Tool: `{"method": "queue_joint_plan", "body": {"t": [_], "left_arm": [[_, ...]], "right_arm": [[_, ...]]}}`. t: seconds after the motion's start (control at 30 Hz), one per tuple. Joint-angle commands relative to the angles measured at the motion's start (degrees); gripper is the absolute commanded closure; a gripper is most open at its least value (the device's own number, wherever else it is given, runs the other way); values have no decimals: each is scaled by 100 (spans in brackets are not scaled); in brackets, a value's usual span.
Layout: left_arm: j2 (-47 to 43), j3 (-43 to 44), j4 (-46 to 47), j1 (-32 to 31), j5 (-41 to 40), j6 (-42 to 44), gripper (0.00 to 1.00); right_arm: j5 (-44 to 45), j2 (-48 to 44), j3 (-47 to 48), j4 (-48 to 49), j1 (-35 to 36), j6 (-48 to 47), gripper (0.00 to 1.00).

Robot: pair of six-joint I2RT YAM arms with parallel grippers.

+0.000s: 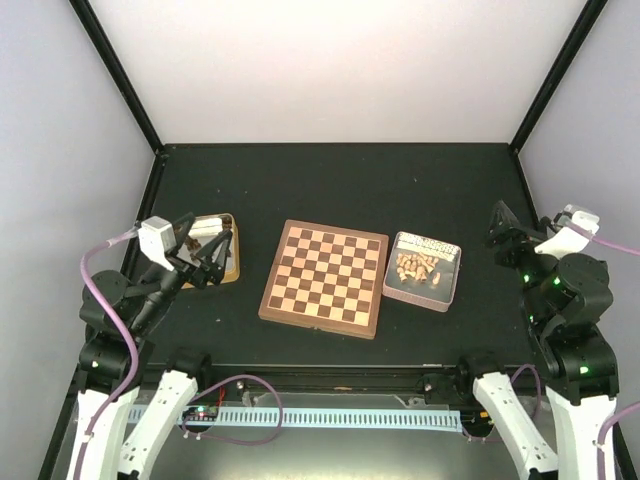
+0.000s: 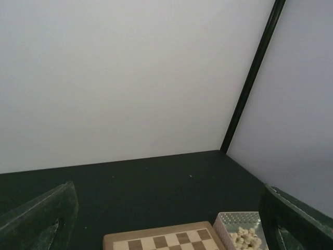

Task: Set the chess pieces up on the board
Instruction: Pick up the chess piece from the storage box.

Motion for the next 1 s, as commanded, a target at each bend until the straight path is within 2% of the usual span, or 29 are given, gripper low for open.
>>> {"method": "queue_joint_plan", "body": {"t": [0.0,0.27,0.47,0.57,0.7,0.8,0.97], "left_arm": [[17,-170,468,130,378,-334,3],[53,-951,1129,216,485,-1162,1],[144,-1535,1557,235,-177,-1684,1],[275,-1911,2140,245,207,-1662,1],[885,-2038,2704,256,1332,-1459,1],[1427,-1859,2637,256,1835,-1155,1],[2217,-1493,2122,265,2143,-1033,1]], "right_arm": [[-908,-110,-155,-267,-423,263,3],[-2022,-52,-689,-658,-778,320,0],[-2872,247,-1394,-587,-838,200,1],[-2996,589,-1643,-603,-847,42,9],[-3134,1199,-1971,-393,-842,-107,28],[-3034,1506,-2241,-219,-738,-22,40],[-2549,2122,-2449,20,-259,188,54]]}}
